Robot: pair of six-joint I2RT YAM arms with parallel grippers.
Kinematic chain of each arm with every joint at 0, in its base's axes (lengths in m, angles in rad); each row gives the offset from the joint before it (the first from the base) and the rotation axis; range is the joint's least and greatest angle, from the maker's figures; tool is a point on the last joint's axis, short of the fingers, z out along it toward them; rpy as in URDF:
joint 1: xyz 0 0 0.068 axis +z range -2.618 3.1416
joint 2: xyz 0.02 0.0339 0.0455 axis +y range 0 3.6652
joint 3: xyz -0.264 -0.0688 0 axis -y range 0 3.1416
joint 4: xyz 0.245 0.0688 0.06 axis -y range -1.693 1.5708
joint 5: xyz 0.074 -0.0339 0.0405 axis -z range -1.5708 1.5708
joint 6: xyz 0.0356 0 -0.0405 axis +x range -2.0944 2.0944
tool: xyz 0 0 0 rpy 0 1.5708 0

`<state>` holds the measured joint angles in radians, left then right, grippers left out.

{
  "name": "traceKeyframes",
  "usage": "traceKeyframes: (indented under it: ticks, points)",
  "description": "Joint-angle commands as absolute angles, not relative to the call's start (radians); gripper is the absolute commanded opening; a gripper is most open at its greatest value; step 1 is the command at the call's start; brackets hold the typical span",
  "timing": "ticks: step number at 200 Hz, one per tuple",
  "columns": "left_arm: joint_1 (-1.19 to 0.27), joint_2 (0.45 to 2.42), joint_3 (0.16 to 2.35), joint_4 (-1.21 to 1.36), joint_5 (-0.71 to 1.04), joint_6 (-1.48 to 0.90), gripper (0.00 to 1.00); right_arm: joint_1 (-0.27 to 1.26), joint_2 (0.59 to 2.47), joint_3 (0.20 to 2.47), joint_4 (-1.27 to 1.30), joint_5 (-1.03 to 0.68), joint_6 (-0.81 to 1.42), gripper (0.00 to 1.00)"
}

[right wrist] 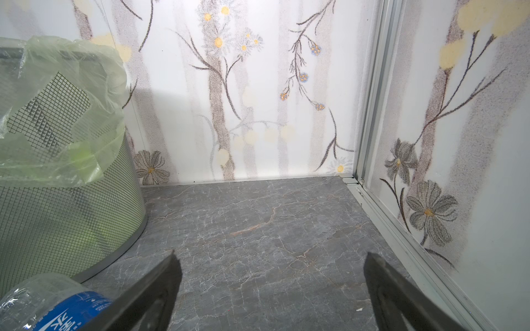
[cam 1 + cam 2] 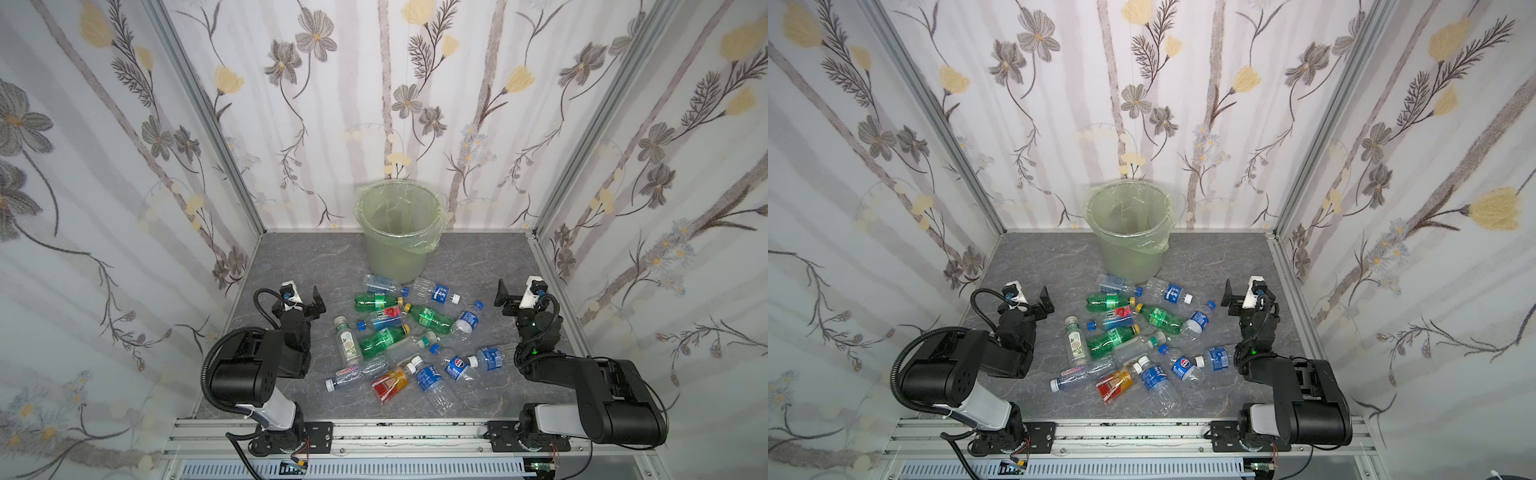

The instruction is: Throw the plastic bottles in the bin

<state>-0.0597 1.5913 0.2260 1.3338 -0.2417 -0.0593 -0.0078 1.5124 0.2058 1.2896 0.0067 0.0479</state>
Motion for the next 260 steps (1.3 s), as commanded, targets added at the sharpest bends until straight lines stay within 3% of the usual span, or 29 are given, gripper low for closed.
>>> traceKeyframes:
  ticks: [1, 116, 158, 182, 209, 260]
  points:
    - [-0.058, 1.591, 0.232, 1.366, -0.238, -0.066, 1.00, -0.007, 1.514, 0.210, 1.299, 0.000, 0.039, 1.00]
    - [-0.058, 1.585, 0.231, 1.364, -0.229, -0.060, 1.00, -0.008, 1.499, 0.225, 1.265, 0.008, 0.045, 1.00]
    - [-0.064, 1.471, 0.276, 1.176, -0.259, -0.066, 1.00, -0.009, 1.420, 0.445, 0.781, 0.024, 0.085, 1.00]
    - [-0.081, 1.360, 0.366, 0.917, -0.288, -0.088, 1.00, -0.001, 1.354, 0.549, 0.521, 0.028, 0.173, 1.00]
    - [-0.099, 1.271, 0.585, 0.408, -0.374, -0.165, 1.00, 0.067, 1.241, 0.641, 0.216, 0.084, 0.256, 1.00]
    - [-0.108, 1.061, 0.688, 0.032, -0.190, -0.276, 1.00, 0.149, 1.086, 0.747, -0.309, 0.109, 0.420, 1.00]
